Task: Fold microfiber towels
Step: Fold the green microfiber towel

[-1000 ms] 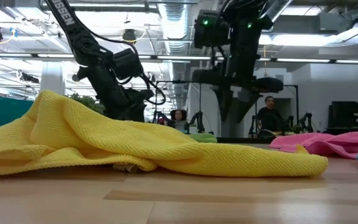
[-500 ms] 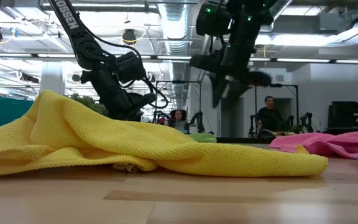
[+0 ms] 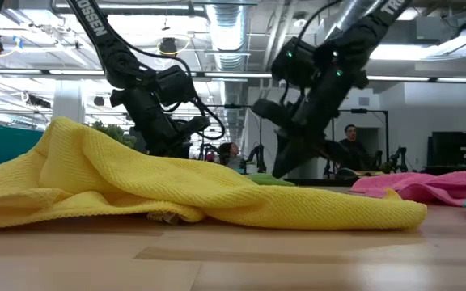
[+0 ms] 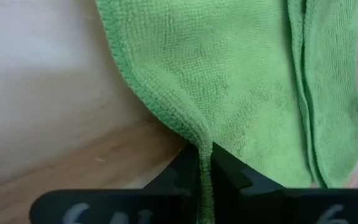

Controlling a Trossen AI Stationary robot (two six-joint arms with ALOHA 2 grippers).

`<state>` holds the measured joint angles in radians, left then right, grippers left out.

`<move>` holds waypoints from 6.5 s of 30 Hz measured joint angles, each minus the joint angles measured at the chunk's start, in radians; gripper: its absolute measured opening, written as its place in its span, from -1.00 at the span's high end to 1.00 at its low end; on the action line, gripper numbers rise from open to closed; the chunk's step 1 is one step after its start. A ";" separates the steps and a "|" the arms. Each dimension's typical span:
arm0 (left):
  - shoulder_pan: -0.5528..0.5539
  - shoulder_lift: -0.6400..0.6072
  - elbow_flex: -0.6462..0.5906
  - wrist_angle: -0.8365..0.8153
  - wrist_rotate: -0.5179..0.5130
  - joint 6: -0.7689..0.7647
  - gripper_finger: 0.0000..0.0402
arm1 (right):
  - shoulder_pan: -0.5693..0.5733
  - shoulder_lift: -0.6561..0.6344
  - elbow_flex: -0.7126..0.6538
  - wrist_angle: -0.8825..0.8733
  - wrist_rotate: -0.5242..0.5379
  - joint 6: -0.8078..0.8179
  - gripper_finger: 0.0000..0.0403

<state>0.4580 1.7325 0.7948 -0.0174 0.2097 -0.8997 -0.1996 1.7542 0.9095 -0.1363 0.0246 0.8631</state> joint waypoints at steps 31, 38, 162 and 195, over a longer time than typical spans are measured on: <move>-0.005 -0.005 0.127 -0.090 0.066 -0.060 0.93 | -0.050 -0.046 -0.047 0.111 0.029 0.000 0.91; -0.053 -0.005 0.183 -0.108 0.074 -0.057 0.93 | -0.074 -0.047 -0.048 0.030 0.029 0.010 0.92; -0.158 0.332 0.586 -0.036 0.025 -0.037 0.50 | -0.009 -0.106 -0.149 -0.046 0.029 0.049 0.87; -0.213 0.332 0.586 0.049 0.019 0.121 0.50 | 0.038 -0.472 -0.148 -0.207 -0.063 -0.087 0.89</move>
<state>0.2451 2.0644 1.3811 0.0319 0.2283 -0.7789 -0.1620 1.2820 0.7616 -0.3435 -0.0379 0.7757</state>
